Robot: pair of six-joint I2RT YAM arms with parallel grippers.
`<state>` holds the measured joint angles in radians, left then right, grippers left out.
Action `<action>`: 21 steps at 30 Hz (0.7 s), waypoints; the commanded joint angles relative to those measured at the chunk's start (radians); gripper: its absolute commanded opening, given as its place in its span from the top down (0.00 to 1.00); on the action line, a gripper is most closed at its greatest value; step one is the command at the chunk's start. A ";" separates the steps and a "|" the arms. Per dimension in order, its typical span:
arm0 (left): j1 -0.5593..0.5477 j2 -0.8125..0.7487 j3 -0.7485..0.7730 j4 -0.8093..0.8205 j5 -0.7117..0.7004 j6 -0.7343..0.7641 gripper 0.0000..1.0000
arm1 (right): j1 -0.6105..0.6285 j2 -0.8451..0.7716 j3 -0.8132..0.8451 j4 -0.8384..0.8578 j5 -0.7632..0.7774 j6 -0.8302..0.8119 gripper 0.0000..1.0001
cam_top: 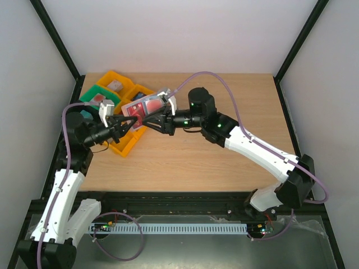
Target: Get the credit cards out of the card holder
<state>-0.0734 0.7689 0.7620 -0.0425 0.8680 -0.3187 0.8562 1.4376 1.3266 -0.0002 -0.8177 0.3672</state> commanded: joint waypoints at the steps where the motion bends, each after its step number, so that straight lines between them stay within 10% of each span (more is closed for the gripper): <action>1: -0.002 -0.017 0.036 0.117 0.224 -0.072 0.98 | -0.028 -0.026 -0.020 0.097 -0.056 0.037 0.76; 21: -0.024 -0.036 0.000 0.319 0.343 -0.174 0.98 | -0.064 -0.032 -0.069 0.151 -0.138 0.082 0.85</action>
<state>-0.0811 0.7479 0.7704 0.1978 1.1534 -0.4778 0.7986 1.3952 1.2476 0.0902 -0.9272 0.4278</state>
